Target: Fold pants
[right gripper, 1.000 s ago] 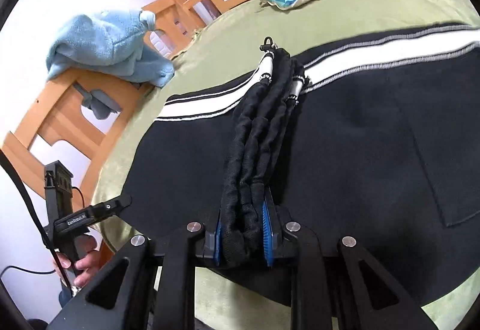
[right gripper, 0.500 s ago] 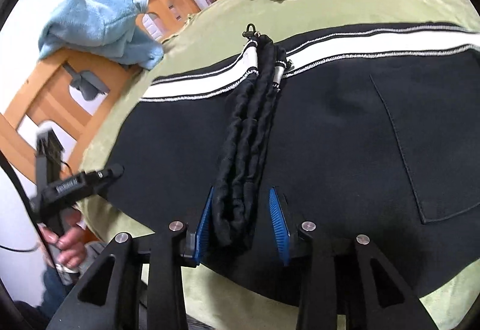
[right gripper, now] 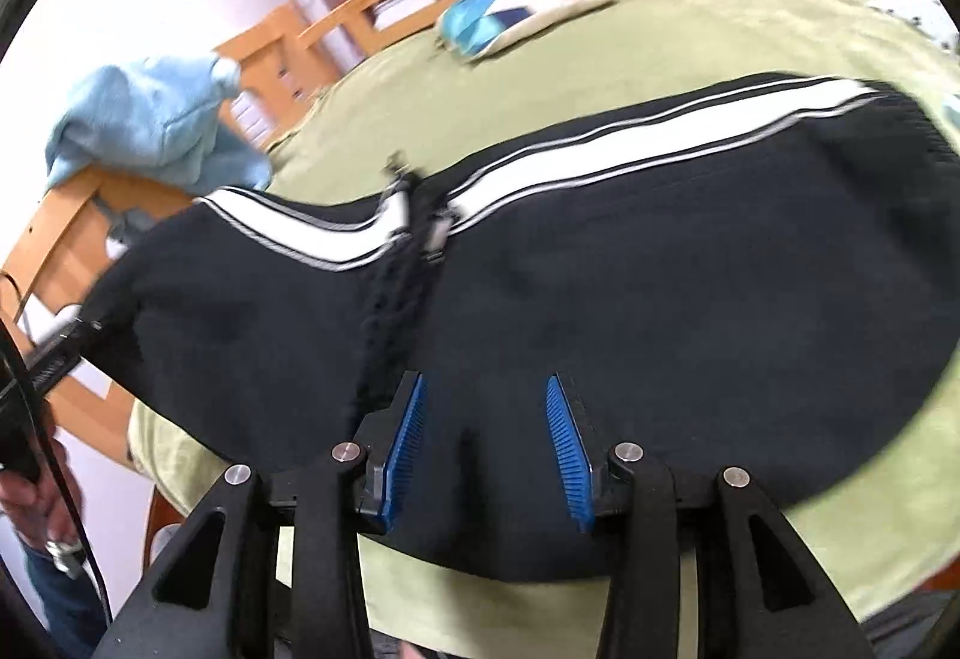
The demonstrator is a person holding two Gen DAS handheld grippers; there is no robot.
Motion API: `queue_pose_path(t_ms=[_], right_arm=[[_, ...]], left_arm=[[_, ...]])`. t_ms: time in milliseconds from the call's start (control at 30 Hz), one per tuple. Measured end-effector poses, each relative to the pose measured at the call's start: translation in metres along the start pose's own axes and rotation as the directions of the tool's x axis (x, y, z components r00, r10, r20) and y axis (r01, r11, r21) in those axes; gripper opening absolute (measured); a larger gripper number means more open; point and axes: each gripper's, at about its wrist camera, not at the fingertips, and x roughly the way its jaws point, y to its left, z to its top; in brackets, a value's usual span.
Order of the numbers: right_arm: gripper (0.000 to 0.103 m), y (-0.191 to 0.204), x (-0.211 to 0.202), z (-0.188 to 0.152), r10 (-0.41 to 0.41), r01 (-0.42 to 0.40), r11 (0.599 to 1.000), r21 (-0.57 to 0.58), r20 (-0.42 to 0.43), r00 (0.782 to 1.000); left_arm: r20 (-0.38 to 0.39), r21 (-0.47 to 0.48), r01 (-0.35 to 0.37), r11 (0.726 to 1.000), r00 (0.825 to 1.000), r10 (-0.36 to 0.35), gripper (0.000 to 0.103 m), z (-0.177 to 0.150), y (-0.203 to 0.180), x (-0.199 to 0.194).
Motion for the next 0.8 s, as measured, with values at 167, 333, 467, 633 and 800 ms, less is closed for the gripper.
queue_pose_path(t_ms=[167, 333, 467, 633, 800], right_arm=[[0.043, -0.046, -0.037, -0.007, -0.040, 0.038, 0.997, 0.060, 0.038, 0.998], [0.045, -0.076, -0.065, -0.020, -0.086, 0.080, 0.992, 0.102, 0.052, 0.995], [0.046, -0.088, -0.077, -0.033, -0.099, 0.094, 0.991, 0.099, 0.045, 0.994], [0.047, -0.076, -0.063, -0.024, -0.076, 0.072, 0.993, 0.096, 0.043, 0.996], [0.048, -0.047, -0.050, -0.001, -0.012, 0.008, 0.999, 0.054, 0.073, 0.997]], left_arm=[[-0.002, 0.156, 0.100, 0.983, 0.995, -0.101, 0.020, 0.019, -0.088, -0.002], [-0.091, 0.169, 0.192, 0.967, 0.980, -0.179, 0.021, 0.010, -0.134, 0.031], [-0.158, 0.107, 0.321, 0.941, 0.940, -0.302, 0.034, -0.005, -0.133, 0.034], [-0.069, -0.004, 0.324, 0.946, 0.944, -0.323, 0.063, -0.008, -0.088, 0.010], [-0.027, -0.080, 0.262, 0.962, 0.964, -0.265, 0.064, -0.017, -0.037, 0.003]])
